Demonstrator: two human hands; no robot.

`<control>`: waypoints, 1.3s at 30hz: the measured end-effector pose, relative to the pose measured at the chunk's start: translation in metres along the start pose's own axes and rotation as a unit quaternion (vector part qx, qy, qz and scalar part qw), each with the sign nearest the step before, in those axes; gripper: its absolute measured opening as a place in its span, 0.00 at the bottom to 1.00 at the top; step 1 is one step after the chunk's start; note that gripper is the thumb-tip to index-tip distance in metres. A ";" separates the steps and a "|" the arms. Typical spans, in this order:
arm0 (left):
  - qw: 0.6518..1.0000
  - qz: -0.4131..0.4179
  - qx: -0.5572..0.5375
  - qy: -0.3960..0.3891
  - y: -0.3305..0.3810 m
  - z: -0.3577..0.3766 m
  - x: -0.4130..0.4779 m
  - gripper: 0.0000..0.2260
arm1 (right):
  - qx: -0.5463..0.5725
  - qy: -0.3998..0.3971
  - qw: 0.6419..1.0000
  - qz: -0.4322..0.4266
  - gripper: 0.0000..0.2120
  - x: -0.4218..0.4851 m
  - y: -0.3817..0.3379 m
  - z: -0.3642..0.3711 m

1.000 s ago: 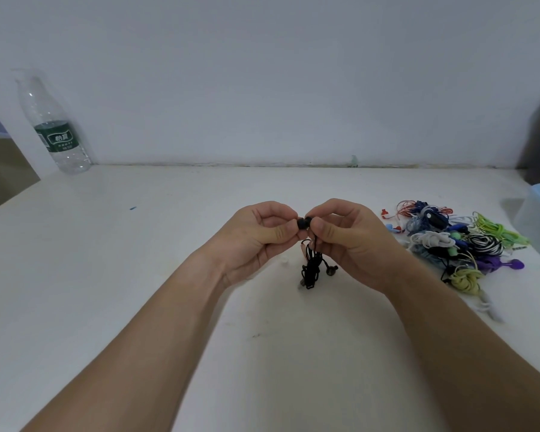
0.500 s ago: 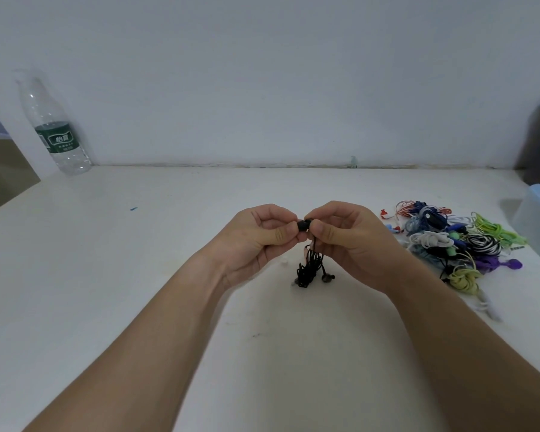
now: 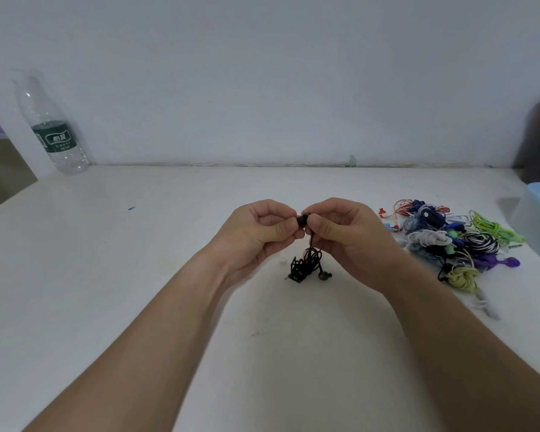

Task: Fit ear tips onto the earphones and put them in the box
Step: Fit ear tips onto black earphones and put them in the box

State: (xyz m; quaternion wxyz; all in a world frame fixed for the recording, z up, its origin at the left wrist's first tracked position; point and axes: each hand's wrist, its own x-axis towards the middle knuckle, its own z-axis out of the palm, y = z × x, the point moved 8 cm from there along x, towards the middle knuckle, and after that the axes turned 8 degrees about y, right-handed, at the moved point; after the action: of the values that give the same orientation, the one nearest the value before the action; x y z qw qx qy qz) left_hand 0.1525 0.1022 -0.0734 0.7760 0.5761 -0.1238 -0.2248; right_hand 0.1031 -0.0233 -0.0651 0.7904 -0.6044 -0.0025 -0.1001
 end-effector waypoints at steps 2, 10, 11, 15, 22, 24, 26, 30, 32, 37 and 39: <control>1.000 0.002 -0.004 -0.009 0.001 0.001 0.000 0.06 | 0.012 -0.004 1.000 0.007 0.05 0.000 0.001 0.001; 0.997 0.047 0.059 0.019 0.003 0.002 -0.001 0.03 | -0.002 0.014 1.000 -0.006 0.04 0.001 0.000 -0.003; 0.996 0.056 0.069 0.029 0.005 0.002 -0.002 0.03 | -0.005 0.019 1.000 -0.008 0.04 0.001 -0.001 -0.004; 0.990 0.090 0.098 0.044 0.014 0.005 -0.007 0.04 | -0.024 0.043 0.999 -0.009 0.07 0.001 -0.003 -0.010; 0.975 0.131 0.175 0.038 0.021 0.017 -0.015 0.08 | -0.088 0.073 0.993 0.001 0.09 -0.004 -0.006 -0.017; 0.976 0.129 0.174 0.040 0.020 0.016 -0.014 0.06 | -0.111 0.093 0.989 -0.007 0.07 -0.005 -0.010 -0.022; 0.979 0.120 0.158 0.048 0.018 0.013 -0.012 0.05 | -0.151 0.123 0.981 -0.027 0.05 -0.006 -0.018 -0.031; 0.985 0.103 0.120 0.064 0.014 0.008 -0.010 0.05 | -0.298 0.130 0.945 -0.031 0.07 -0.011 -0.031 -0.049; 0.988 0.095 0.105 0.066 0.013 0.007 -0.009 0.05 | -0.398 0.070 0.915 0.017 0.10 -0.015 -0.026 -0.046; 0.990 0.084 0.088 0.077 0.010 0.008 -0.009 0.04 | -0.596 0.010 0.796 0.107 0.20 -0.025 -0.002 -0.033; 0.990 0.077 0.085 0.081 0.009 0.008 -0.010 0.04 | -0.618 0.021 0.780 0.098 0.21 -0.024 0.005 -0.028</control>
State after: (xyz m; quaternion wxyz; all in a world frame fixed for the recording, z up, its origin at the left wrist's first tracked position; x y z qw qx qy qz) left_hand 0.1421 0.1021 -0.0614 0.7466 0.6453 -0.1229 -0.1053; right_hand 0.0768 -0.0454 -0.0808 0.2530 -0.9578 0.1355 -0.0146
